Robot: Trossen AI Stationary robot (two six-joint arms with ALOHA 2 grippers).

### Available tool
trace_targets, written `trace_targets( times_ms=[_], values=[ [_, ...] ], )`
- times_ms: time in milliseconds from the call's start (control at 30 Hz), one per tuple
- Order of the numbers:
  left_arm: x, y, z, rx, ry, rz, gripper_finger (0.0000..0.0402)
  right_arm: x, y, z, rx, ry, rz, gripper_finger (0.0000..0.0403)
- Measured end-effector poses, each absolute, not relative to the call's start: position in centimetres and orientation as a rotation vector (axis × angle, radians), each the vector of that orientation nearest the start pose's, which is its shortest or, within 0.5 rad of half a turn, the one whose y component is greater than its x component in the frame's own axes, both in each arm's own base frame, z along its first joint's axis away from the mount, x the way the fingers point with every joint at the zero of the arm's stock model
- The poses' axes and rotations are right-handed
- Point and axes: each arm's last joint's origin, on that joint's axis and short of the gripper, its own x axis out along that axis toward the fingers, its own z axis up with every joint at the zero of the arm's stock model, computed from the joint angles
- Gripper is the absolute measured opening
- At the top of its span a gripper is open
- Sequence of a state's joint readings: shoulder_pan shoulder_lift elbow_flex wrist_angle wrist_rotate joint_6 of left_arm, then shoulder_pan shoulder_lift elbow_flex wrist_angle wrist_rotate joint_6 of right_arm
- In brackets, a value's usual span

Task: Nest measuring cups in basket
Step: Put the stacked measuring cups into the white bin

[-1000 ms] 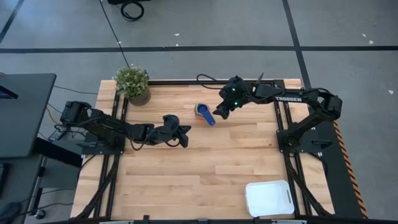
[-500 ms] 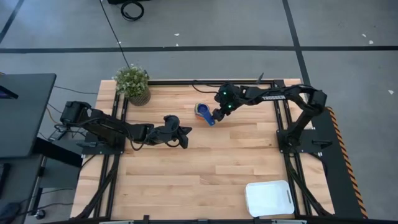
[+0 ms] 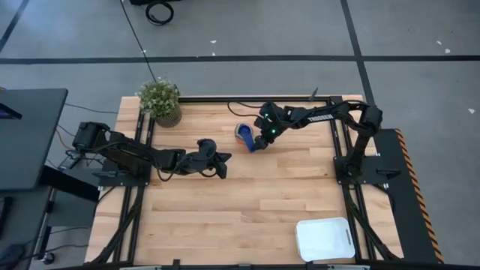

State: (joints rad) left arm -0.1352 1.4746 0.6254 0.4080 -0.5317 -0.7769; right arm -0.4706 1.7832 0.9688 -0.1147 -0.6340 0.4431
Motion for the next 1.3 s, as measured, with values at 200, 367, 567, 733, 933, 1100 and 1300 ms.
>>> trace_targets(
  times_ms=[200, 367, 567, 733, 933, 1100, 1300],
  values=[
    [28.5, -2.4, 18.2, -0.615, 0.243, 0.529, 0.0000, 31.5, -14.1, 15.4, 0.866, 0.794, -0.036, 0.0248],
    [28.5, -2.4, 18.2, -0.631, 0.240, 0.532, 0.0000, 31.6, -14.3, 15.4, 0.810, 0.785, -0.070, 0.0248],
    [28.3, -2.3, 18.0, -0.624, 0.265, 0.546, 0.0000, 31.8, -14.3, 15.6, 0.811, 0.748, -0.055, 0.0248],
    [28.3, -2.3, 18.0, -0.626, 0.263, 0.551, 0.0000, 31.9, -14.4, 15.7, 0.820, 0.741, -0.057, 0.0248],
    [28.3, -2.3, 17.9, -0.621, 0.276, 0.556, 0.0000, 31.6, -15.0, 15.7, 0.812, 0.734, -0.048, 0.0248],
    [28.2, -2.2, 17.7, -0.611, 0.291, 0.561, 0.0000, 30.9, -15.8, 15.9, 0.887, 0.718, 0.092, 0.0243],
    [28.2, -2.2, 17.7, -0.607, 0.294, 0.560, 0.0000, 29.4, -16.9, 15.6, 0.984, 0.749, 0.160, 0.0199]
  ],
)
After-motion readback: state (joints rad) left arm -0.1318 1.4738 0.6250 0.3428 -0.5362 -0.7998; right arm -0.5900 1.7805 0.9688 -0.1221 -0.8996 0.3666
